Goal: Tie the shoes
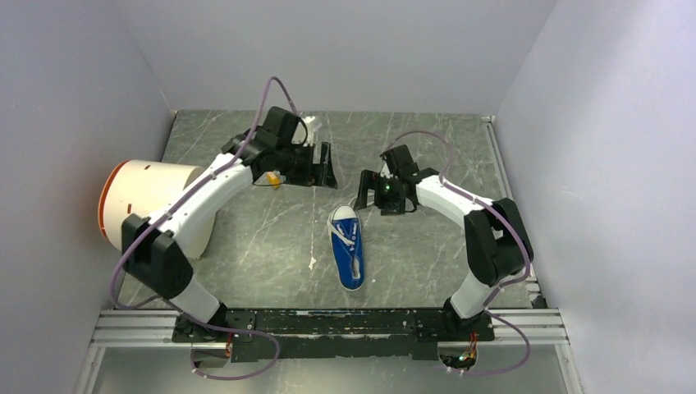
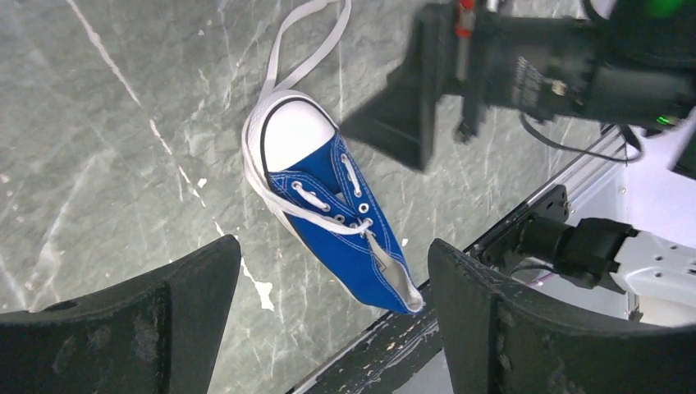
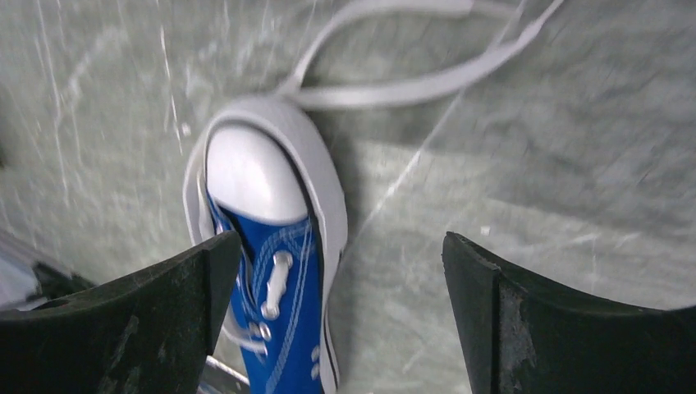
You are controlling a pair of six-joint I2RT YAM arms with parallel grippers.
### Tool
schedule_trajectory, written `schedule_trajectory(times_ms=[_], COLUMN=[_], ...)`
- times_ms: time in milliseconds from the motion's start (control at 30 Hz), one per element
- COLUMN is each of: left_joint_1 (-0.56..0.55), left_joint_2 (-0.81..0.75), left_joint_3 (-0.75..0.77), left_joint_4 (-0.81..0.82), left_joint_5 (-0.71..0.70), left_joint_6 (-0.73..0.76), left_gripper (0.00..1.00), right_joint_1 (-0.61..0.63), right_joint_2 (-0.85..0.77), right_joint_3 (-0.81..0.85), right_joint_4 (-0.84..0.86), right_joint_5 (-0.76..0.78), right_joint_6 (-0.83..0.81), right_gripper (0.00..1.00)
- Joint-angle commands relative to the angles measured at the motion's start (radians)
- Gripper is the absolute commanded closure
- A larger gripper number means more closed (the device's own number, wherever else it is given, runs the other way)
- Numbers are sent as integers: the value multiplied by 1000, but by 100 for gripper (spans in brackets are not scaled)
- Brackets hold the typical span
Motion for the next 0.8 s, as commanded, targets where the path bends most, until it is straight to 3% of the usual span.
schedule_trajectory(times_ms=[0,100,233,367,500,667,767], left_joint_1=[3,3,1,1,4,16,35], left_joint_2=[37,36,-22,-155,-258,-219,-166], left_joint_3=[-32,-117,-268,-404,-474,-466,-503], left_joint_4=[93,173,316,330,262,183,289], left_joint_5=[126,195,290,259,232,239,310], left_joint_6=[34,-38,-174,-262,-247,-181,-185], left_gripper=[12,19,31,26,17,23,20], right_joint_1=[4,3,-19,-20,-21,-21,-21], right_joint_2=[-78,-138,-206,-249,-225,-196,-154], right_joint_3=[-80,-137,-252,-279,-220,-165,-142], right_joint_4=[-83,-106,-48,-42,-69,-31,-25], right_joint_5=[-129,-127,-261,-200,-144,-199,-233], right_joint_6=[-134,-129,-71,-75,-79,-53,-41], right_gripper=[4,4,5,5,5,7,12])
